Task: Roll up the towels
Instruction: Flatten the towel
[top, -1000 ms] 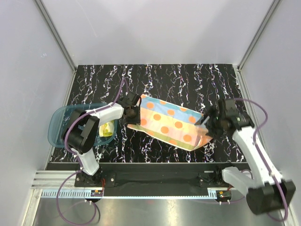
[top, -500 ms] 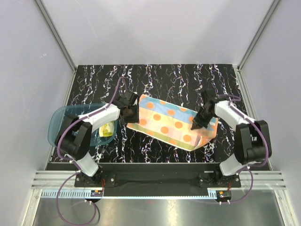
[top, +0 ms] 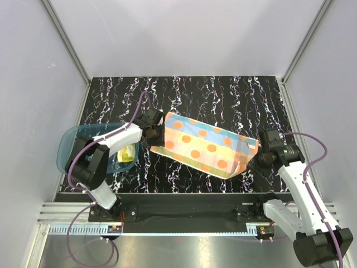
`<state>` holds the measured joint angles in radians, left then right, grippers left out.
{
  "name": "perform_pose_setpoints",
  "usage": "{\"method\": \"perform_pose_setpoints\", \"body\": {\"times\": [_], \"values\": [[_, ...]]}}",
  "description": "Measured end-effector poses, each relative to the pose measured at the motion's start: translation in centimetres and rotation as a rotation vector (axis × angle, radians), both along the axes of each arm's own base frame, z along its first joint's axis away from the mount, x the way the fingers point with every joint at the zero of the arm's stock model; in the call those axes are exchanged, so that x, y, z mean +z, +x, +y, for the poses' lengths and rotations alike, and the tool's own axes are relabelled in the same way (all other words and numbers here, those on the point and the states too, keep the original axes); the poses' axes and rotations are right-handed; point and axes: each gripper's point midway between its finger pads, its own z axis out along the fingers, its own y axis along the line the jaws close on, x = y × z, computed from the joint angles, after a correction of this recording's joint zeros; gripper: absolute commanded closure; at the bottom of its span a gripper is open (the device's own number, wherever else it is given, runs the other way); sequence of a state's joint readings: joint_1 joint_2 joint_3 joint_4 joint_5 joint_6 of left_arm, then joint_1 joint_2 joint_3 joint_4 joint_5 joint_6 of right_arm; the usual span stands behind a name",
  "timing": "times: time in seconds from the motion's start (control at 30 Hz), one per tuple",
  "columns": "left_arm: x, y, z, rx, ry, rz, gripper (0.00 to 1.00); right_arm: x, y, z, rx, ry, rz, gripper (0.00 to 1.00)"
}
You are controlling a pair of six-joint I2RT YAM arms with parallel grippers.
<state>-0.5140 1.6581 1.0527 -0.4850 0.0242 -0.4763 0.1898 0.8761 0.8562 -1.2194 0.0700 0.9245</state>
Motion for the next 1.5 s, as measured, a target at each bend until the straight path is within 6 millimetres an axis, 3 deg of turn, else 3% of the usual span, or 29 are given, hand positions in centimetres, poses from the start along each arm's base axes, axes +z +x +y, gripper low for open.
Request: {"method": "perform_pose_setpoints", "body": {"times": [0.1, 0.17, 0.33, 0.4, 0.47, 0.57, 0.77, 0.93, 1.07, 1.1, 1.2, 1.23, 1.27, 1.3, 1.4, 1.5], "values": [[0.1, 0.0, -0.1, 0.000, -0.006, 0.002, 0.69, 0.0, 0.7, 0.8, 0.054, 0.023, 0.005, 0.73], [0.1, -0.1, -0.2, 0.000, -0.010, 0.004, 0.69, 0.5, 2.3, 1.3, 0.100, 0.027, 0.011, 0.73], [0.7, -0.1, -0.3, -0.002, -0.023, -0.004, 0.70, 3.1, 9.9, 2.2, 0.240, -0.029, -0.003, 0.74], [1.5, -0.1, -0.3, -0.002, -0.033, -0.023, 0.70, 3.1, 13.3, 2.2, 0.295, -0.077, 0.024, 0.78], [2.1, -0.2, -0.2, -0.003, -0.043, -0.040, 0.70, 1.7, 15.1, 2.1, 0.324, -0.107, 0.079, 0.81], [2.6, -0.6, 0.0, 0.001, -0.053, -0.054, 0.70, -2.1, 13.9, 2.0, 0.364, -0.121, 0.251, 0.81], [2.5, -1.1, 0.3, 0.006, -0.053, -0.050, 0.70, -5.9, 6.0, 0.8, 0.370, -0.119, 0.493, 0.81], [2.5, -1.2, 0.5, 0.009, -0.055, -0.052, 0.70, -6.1, -1.0, 0.6, 0.318, -0.053, 0.513, 0.81], [2.6, -1.4, 0.7, 0.012, -0.059, -0.054, 0.71, -5.2, -3.9, 2.2, 0.276, 0.064, 0.400, 0.74], [2.7, -1.4, 0.6, 0.013, -0.064, -0.055, 0.71, -4.7, -4.3, 2.7, 0.267, 0.098, 0.363, 0.67], [2.7, -1.4, 0.5, 0.018, -0.073, -0.055, 0.71, -3.1, -3.8, 3.8, 0.242, 0.164, 0.245, 0.42], [2.8, -1.4, 0.4, 0.020, -0.077, -0.053, 0.70, -2.3, -3.2, 4.0, 0.233, 0.171, 0.209, 0.21], [2.8, -1.4, 0.4, 0.020, -0.080, -0.053, 0.69, -1.5, -2.2, 4.2, 0.227, 0.176, 0.164, 0.06], [2.8, -1.5, 0.4, 0.021, -0.081, -0.051, 0.69, -0.8, -1.0, 4.4, 0.230, 0.176, 0.120, 0.01], [2.8, -1.5, 0.4, 0.020, -0.083, -0.051, 0.63, 1.1, 3.1, 5.2, 0.254, 0.180, 0.016, 0.00], [2.8, -1.5, 0.4, 0.013, -0.080, -0.053, 0.62, 1.3, 7.8, 5.5, 0.258, 0.159, -0.002, 0.00]]}}
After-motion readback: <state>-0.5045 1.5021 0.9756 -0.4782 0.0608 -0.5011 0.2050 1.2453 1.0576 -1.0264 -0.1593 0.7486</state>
